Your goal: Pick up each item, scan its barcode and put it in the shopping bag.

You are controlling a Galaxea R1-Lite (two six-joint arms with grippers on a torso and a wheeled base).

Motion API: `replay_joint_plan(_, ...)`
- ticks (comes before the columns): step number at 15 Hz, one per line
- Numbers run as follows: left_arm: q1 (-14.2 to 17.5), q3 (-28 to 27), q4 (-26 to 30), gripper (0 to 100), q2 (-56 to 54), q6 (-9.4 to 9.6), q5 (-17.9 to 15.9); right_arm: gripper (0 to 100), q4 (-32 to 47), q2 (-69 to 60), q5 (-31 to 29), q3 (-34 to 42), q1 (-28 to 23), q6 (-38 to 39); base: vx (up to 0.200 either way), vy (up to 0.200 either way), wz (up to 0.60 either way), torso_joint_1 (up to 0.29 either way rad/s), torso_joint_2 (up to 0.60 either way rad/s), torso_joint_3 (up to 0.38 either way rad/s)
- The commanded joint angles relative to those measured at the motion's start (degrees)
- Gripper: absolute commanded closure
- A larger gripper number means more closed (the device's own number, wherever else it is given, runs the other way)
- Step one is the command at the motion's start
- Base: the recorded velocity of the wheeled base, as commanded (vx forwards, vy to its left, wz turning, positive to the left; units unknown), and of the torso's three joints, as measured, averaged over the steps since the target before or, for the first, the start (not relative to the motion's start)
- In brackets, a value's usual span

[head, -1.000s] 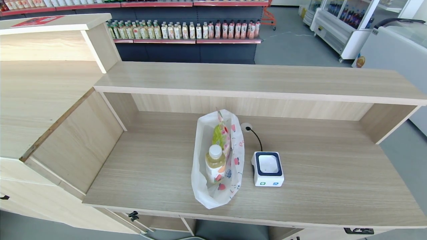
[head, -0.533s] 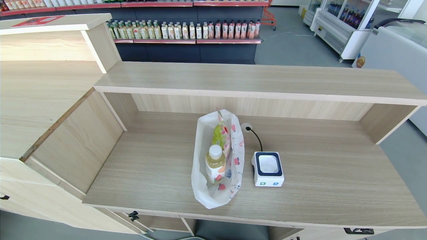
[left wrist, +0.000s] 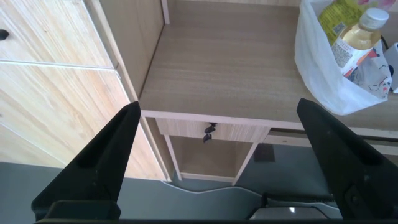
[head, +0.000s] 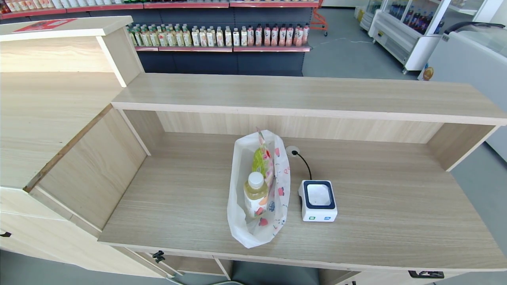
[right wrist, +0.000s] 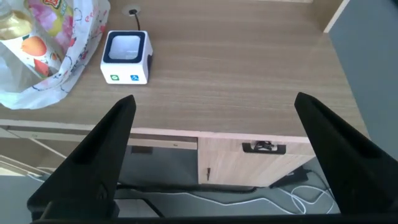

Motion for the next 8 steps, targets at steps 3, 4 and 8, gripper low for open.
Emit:
replay_joint_plan(3, 0.0, 0.0, 0.0, 0, 0.0, -0.01, 0.0, 0, 0.0, 0.3, 0.0, 0.0, 0.0, 0.0, 0.0, 0.0, 0.0, 0.0, 0.0, 0.0)
replay_joint_plan(4, 0.0, 0.0, 0.0, 0, 0.0, -0.01, 0.0, 0, 0.0, 0.3, 0.0, 0.0, 0.0, 0.0, 0.0, 0.0, 0.0, 0.0, 0.0, 0.0)
replay_joint_plan(8, 0.0, 0.0, 0.0, 0, 0.0, -0.27, 0.0, 0, 0.0, 0.3, 0.0, 0.0, 0.0, 0.0, 0.0, 0.0, 0.0, 0.0, 0.0, 0.0)
